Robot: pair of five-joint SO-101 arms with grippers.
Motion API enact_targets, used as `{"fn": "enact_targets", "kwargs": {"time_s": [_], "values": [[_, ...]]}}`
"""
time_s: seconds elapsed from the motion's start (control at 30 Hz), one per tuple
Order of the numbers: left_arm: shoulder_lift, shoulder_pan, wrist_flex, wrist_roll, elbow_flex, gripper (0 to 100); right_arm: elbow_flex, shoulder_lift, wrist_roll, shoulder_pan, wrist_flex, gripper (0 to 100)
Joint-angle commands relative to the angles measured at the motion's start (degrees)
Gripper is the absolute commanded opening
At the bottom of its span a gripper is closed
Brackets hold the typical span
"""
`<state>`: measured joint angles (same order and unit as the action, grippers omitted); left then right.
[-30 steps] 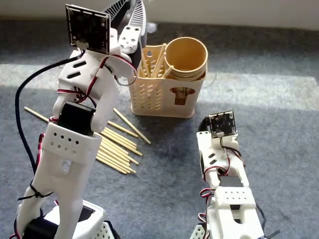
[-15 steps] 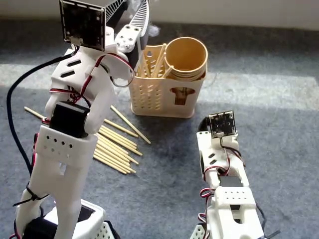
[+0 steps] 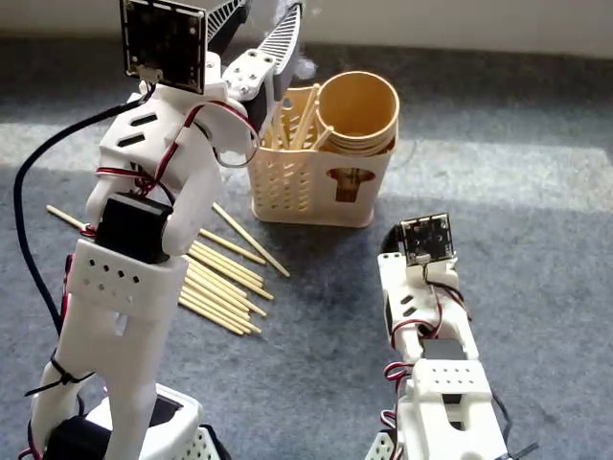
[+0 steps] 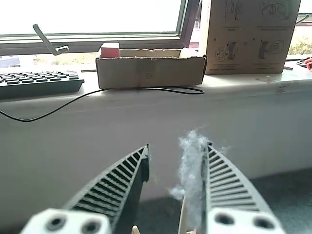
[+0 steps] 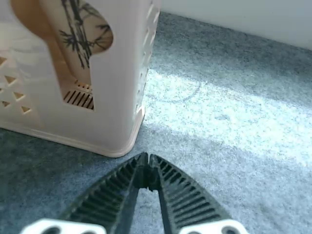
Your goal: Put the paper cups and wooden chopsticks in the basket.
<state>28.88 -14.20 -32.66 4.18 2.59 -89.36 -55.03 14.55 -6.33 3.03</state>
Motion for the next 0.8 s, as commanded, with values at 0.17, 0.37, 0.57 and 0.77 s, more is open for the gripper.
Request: {"fn": "enact_targets", "kwargs": {"time_s": [0.17,0.37,0.57,0.77], "values": [[0.04,-0.84,-1.32,0.62,-4.79,19,1.1,-0.84,0.44,-0.75,1.71,2.3],[0.13,-0.4,-1.32,6.59,-5.23,14,1.1,-0.84,0.44,-0.75,1.71,2.3],[0.04,3.91,-1.23,14.95,-4.79,10,1.1,-0.84,0.44,-0.75,1.8,2.3],[0.13,7.69,-1.67,26.73,-4.7,11,1.01,-0.84,0.44,-0.75,1.8,2.3]]}}
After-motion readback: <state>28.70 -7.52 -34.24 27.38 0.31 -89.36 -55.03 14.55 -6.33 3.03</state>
